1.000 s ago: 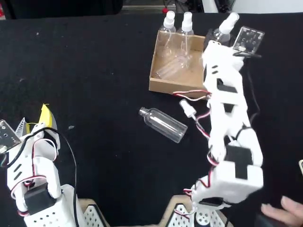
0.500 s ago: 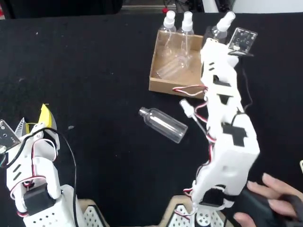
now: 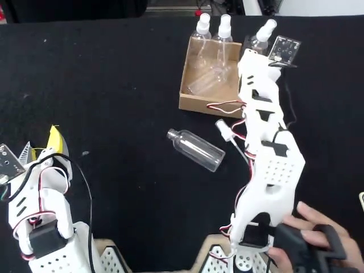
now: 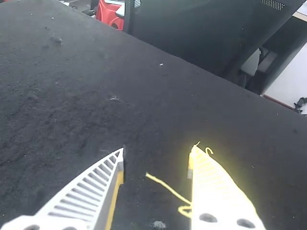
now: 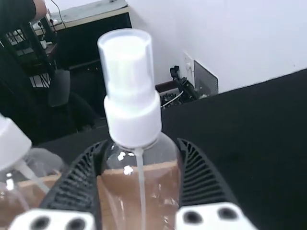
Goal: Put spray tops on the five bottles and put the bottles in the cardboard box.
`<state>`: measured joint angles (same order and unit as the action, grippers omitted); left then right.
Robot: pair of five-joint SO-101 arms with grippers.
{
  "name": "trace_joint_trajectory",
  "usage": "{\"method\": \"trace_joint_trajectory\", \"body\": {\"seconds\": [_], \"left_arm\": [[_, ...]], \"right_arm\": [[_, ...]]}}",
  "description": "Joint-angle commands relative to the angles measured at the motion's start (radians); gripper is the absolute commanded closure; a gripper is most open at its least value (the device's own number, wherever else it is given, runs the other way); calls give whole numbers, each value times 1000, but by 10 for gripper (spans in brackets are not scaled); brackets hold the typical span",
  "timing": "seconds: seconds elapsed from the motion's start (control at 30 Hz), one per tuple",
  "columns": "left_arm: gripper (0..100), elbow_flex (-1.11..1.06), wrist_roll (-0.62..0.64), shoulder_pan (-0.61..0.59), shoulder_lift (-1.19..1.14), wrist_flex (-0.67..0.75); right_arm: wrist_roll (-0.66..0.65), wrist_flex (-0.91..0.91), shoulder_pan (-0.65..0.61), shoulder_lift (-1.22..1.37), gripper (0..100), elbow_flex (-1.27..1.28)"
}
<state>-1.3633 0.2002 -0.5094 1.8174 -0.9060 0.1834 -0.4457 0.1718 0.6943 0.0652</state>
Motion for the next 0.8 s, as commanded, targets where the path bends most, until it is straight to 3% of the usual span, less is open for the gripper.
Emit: {"method": "trace_joint_trajectory", "body": {"seconds": [0.0,0.17,0.3,0.53,0.77], "left_arm": [[788,15,6,-2,6,-5],[788,15,6,-2,6,-5],[788,15,6,-2,6,-5],[788,15,6,-2,6,-3],[788,15,6,-2,6,-2]], "right_arm": [[-52,-40,-17,12,962,-62],[-150,-130,-18,41,962,-54],[-157,-133,-17,44,958,-53],[-153,-132,-32,39,740,-27],[-153,-140,-34,35,721,-12]]}}
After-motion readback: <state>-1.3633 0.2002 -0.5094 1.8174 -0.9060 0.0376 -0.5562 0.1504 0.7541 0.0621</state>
